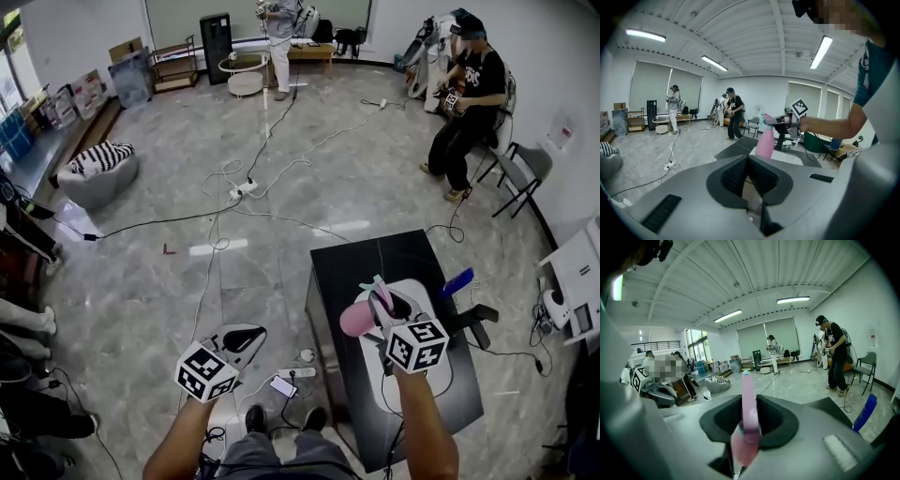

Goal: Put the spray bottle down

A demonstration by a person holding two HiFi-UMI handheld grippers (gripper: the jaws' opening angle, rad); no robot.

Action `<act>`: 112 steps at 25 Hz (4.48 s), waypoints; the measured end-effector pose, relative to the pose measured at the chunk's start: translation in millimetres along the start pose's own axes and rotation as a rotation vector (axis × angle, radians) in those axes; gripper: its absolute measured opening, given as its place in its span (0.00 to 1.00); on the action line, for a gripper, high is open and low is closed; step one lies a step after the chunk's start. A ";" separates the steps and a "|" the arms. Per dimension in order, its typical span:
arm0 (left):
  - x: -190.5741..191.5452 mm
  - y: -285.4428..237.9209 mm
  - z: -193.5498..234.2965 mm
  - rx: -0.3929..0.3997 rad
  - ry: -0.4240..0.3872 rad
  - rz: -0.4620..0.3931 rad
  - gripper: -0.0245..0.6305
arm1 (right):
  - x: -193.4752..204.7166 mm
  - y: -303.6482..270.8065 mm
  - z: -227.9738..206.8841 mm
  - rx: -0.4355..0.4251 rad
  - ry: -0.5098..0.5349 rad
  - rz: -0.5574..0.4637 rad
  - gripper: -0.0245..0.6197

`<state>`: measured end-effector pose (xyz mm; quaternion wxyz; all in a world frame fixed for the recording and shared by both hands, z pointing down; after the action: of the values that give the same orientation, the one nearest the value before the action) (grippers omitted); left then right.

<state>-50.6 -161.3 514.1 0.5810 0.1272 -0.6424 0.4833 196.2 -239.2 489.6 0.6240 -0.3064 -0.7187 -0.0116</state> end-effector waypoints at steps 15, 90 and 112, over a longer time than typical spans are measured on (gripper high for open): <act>47.0 -6.0 10.2 -0.002 0.079 0.030 0.04 | 22.6 -43.8 1.0 -0.016 0.001 0.048 0.19; 136.1 -50.4 32.0 0.105 0.243 0.171 0.05 | 111.1 -91.1 -20.8 0.046 -0.166 0.141 0.20; 145.2 -47.3 26.0 0.107 0.260 0.180 0.05 | 109.4 -86.5 -27.6 0.108 -0.132 0.146 0.20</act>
<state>-75.0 -147.1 666.4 0.6059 0.0363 -0.5438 0.5795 177.7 -273.7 626.3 0.5900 -0.3241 -0.7336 0.0930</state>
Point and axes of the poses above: the fingertips, and each gripper's own axes: y backward along the fingers, z to its left, x out of its underside, the point moved 1 cm from there along y, backward along the fingers, and after that the axes turned 1 degree about z, right-handed, at the moved point
